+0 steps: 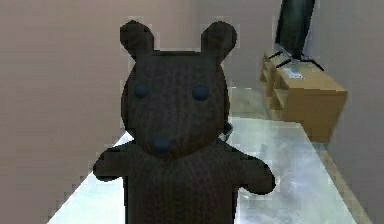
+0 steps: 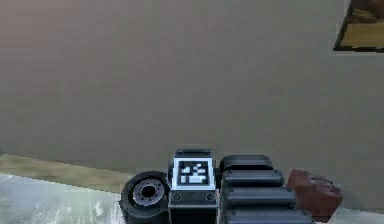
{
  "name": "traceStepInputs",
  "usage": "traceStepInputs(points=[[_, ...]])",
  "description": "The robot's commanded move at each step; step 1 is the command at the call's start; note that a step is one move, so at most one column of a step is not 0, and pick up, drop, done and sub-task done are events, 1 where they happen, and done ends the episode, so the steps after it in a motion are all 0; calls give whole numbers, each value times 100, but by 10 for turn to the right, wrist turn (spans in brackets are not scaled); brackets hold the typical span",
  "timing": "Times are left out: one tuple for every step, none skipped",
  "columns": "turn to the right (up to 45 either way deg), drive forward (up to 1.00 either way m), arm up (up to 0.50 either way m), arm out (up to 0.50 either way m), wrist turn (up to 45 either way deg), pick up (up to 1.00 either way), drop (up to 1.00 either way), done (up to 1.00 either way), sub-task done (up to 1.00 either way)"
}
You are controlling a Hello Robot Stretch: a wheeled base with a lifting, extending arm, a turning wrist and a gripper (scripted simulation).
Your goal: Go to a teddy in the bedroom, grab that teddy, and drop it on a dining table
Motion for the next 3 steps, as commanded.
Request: traceStepInputs(points=[[150,0,0,0,0,0,0,0,0],[-450,0,0,0,0,0,0,0,0],[-420,0,0,0,0,0,0,0,0]])
